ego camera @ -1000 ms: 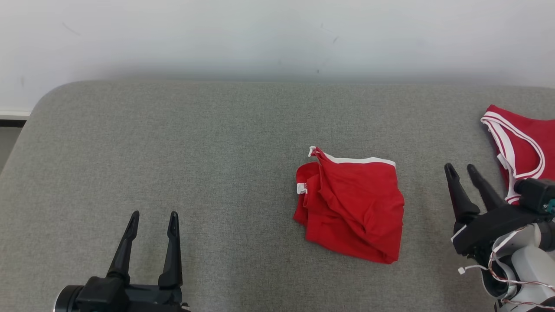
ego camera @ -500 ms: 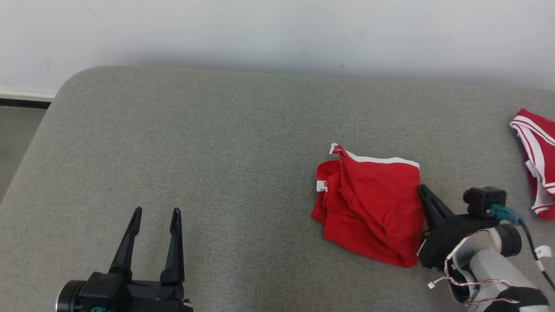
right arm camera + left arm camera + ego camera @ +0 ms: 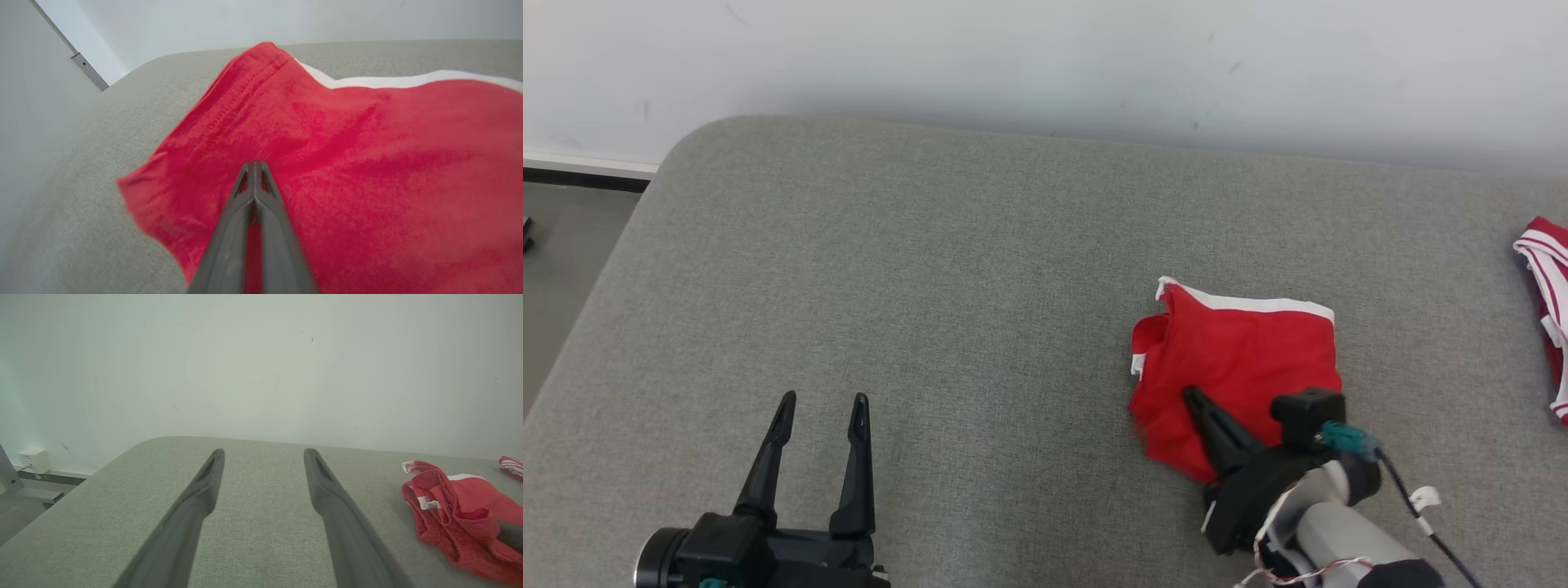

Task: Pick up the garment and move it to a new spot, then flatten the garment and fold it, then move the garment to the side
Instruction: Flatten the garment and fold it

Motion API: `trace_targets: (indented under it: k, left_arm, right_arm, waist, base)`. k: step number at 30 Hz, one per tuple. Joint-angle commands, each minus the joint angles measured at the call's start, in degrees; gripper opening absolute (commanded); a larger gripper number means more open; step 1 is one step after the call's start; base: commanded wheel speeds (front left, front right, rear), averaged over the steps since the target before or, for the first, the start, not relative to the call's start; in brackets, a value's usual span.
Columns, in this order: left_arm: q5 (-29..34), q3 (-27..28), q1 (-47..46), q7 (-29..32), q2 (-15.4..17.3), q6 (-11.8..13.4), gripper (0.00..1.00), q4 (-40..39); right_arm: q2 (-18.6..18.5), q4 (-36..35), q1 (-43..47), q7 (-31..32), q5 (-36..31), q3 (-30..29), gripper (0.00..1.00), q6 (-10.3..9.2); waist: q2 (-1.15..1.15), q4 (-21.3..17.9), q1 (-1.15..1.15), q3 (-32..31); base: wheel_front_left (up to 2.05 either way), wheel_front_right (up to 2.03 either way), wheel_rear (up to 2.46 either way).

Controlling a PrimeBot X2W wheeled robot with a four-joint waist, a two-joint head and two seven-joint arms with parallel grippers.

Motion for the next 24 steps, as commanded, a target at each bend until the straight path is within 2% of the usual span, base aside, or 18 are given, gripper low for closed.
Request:
trace_targets:
  k: [1, 6, 8, 18, 24]
  left_arm:
    - [-0.2, -0.1, -0.3, -0.2, 0.0, 0.0, 1.00, 0.1]
    - [-0.2, -0.5, -0.3, -0.2, 0.0, 0.1, 1.00, 0.0]
    - [0.0, -0.3, 0.0, -0.2, 0.0, 0.1, 1.00, 0.0]
    - [1.2, 1.0, 1.3, -0.2, 0.0, 0.2, 1.00, 0.0]
    - [1.3, 2.3, 1.9, -0.2, 0.0, 0.2, 1.00, 0.0]
  right_arm:
    - [0.3, -0.3, 0.5, -0.3, 0.4, 0.5, 0.00, -0.15]
    - [2.0, -2.8, 1.3, -0.9, 0.1, 4.8, 0.00, -0.15]
    - [1.9, -4.7, 1.0, -1.0, -1.0, 3.9, 0.00, -0.15]
    - [-0.8, -20.4, 9.5, -1.0, -9.7, -13.4, 0.00, -0.16]
    - [-1.8, -27.1, 16.9, -1.0, -14.1, -23.4, 0.00, -0.16]
  waist:
    - [0.00, 0.1, 0.00, 0.0]
    - [0.00, 0.2, 0.00, -0.2]
    - [0.00, -0.1, 0.00, -0.3]
    - [0.00, -4.2, 0.00, -2.3]
    - [0.00, -7.2, 0.00, -3.4]
  base:
    - [0.00, 0.00, 0.00]
    - [0.00, 0.00, 0.00]
    - [0.00, 0.00, 0.00]
    - [0.00, 0.00, 0.00]
    - [0.00, 0.00, 0.00]
